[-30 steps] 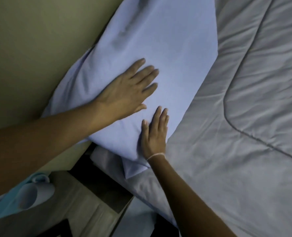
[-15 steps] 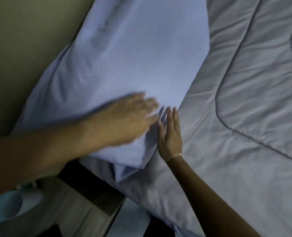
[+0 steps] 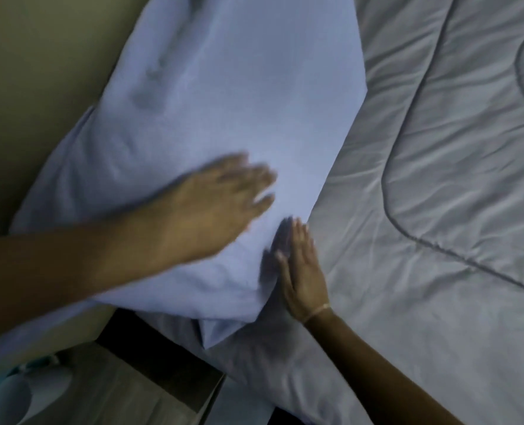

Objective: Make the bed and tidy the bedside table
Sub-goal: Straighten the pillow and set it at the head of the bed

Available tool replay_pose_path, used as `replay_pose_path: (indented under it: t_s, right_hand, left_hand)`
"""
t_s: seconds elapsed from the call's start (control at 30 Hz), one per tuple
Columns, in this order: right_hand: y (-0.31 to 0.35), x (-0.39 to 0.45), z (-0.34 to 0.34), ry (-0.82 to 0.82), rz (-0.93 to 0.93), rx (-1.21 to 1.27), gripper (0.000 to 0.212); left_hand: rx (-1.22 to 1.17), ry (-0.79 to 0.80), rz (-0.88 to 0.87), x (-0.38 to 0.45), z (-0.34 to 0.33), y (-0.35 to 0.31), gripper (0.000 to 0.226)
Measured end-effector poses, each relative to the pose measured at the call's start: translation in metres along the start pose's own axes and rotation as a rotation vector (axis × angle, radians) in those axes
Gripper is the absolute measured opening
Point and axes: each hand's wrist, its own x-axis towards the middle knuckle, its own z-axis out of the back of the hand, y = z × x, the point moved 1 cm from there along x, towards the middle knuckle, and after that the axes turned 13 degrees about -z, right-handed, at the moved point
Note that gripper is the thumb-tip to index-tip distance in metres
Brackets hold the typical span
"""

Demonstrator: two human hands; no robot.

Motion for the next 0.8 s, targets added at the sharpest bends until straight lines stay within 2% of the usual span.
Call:
replay_pose_path:
  t_s: [0.07, 0.2, 0.3, 0.37, 0.47, 0.53, 0.6, 0.73, 0.8]
  right_hand:
    - [0.028, 0.042, 0.011, -0.134, -0.057, 0.092, 0.065]
    - [0.1, 0.111, 0.023, -0.235, -0.06, 0.218, 0.068]
    - [0.116, 0.13, 0.011, -0.264, -0.038, 0.256, 0.064]
    - [0.101, 0.136, 0.005, -0.267, -0.125, 0.275, 0.062]
    - [0.071, 0.136, 0.011, -0.298, -0.374, 0.376, 0.06]
    - [0.061, 0.128, 0.012, -0.311, -0.347, 0.403, 0.059]
    - [0.054, 0.116, 0.004, -0.222, -0.271, 0.345, 0.059]
    - [0.007, 0.087, 0.006, -0.097, -0.472, 0.287, 0.059]
    - [-0.009, 0.061, 0.023, -0.071, -0.403, 0.211, 0.059]
  left_hand:
    - [0.104, -0.056, 0.164, 0.027, 0.01, 0.043, 0.059]
    - [0.187, 0.001, 0.438, 0.047, 0.009, 0.101, 0.068]
    - [0.331, 0.066, 0.405, 0.041, -0.001, 0.1, 0.071]
    - [0.311, 0.073, 0.398, 0.032, 0.001, 0.097, 0.071]
    - [0.222, 0.032, 0.405, 0.023, 0.008, 0.095, 0.068]
    - [0.172, -0.003, 0.412, 0.023, 0.009, 0.094, 0.067]
    - [0.156, -0.019, 0.421, 0.023, 0.009, 0.092, 0.066]
    - [0.139, 0.01, 0.451, 0.019, 0.01, 0.073, 0.07]
    - [0.123, 0.015, 0.46, 0.013, 0.008, 0.056, 0.072]
